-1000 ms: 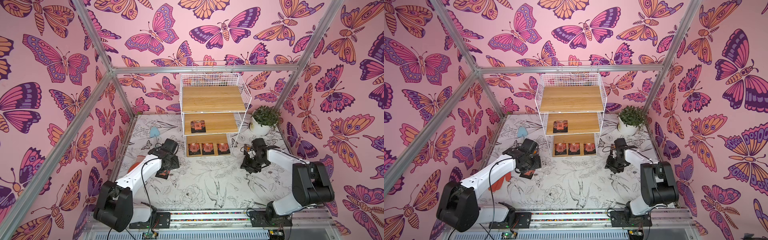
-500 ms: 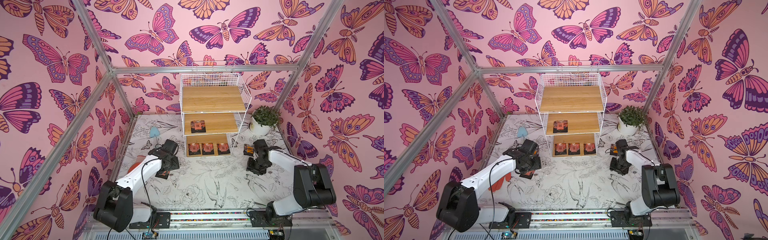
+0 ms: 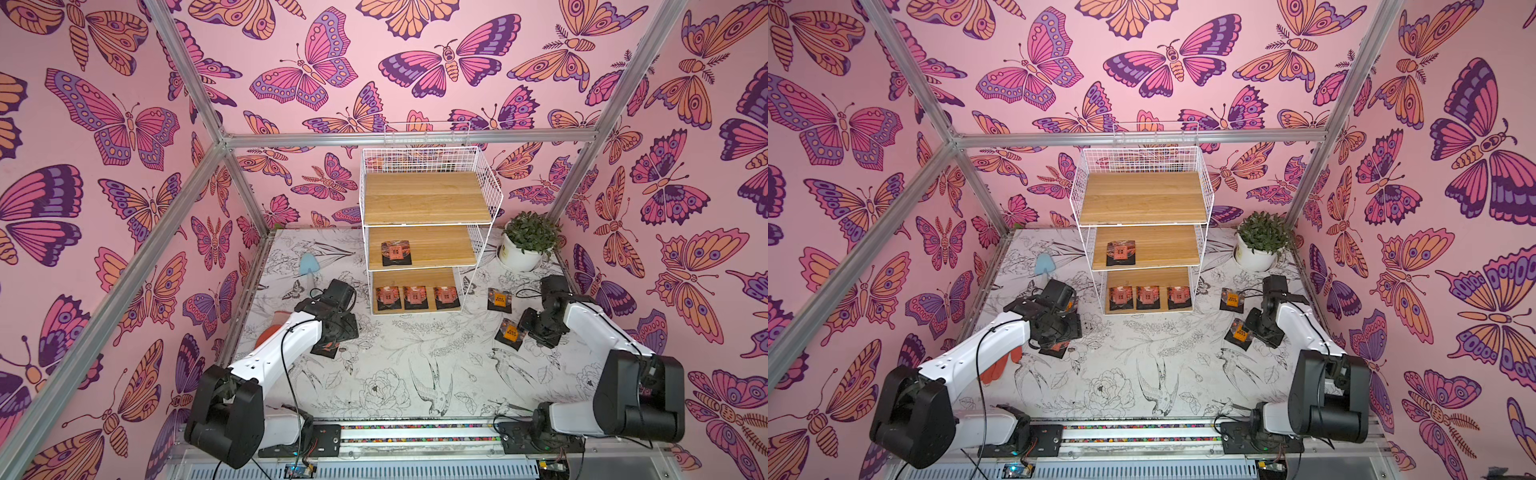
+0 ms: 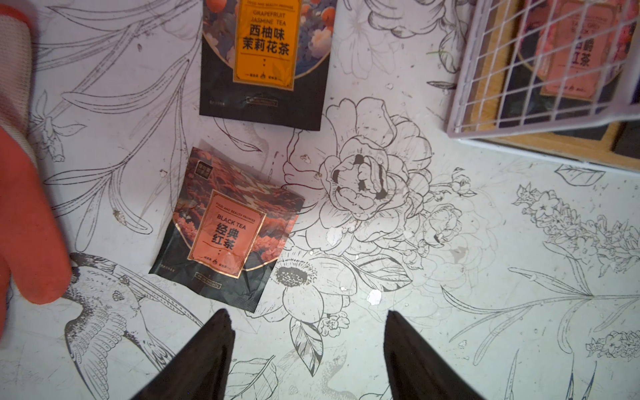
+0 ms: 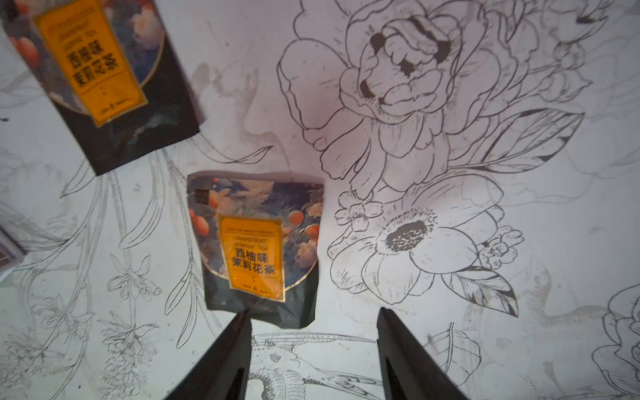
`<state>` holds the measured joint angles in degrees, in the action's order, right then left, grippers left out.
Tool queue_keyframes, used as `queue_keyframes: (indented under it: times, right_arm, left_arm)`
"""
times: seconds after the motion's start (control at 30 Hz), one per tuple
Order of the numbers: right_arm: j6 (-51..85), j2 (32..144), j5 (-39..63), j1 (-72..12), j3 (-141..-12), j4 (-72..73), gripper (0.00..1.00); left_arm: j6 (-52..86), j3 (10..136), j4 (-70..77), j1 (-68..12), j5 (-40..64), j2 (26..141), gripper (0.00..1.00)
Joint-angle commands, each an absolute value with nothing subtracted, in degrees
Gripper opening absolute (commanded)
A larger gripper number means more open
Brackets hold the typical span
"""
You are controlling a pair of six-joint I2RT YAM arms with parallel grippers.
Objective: Remove the tea bags from the shelf
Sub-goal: Adjust the tea bag at the center of the board.
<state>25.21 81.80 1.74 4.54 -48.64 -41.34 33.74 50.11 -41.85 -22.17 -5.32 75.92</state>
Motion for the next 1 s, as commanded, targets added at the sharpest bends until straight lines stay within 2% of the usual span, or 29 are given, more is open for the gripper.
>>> queue_keyframes:
  times: [0.0, 0.23, 0.43, 0.97]
  right_arm:
    - [24.16, 85.19, 2.16, 5.62, -51.26, -39.75, 0.64]
    - [23.82, 91.71, 3.57, 5.84, -54.42, -37.54, 0.64]
    - [23.23, 95.47, 9.56, 5.80, -55.63, -35.04, 0.64]
    - [20.41, 100.66, 18.04, 4.83, -57.87, -32.86, 0.65]
  left_arm:
    - [34.16, 50.01, -42.04, -22.41, -4.83, 76.12, 0.72]
    - [34.03, 50.27, -41.66, -22.41, -4.70, 77.33, 0.72]
    - [34.11, 50.19, -41.73, -22.50, -4.92, 77.39, 0.72]
    - [34.07, 50.89, -41.68, -22.50, -5.01, 78.56, 0.72]
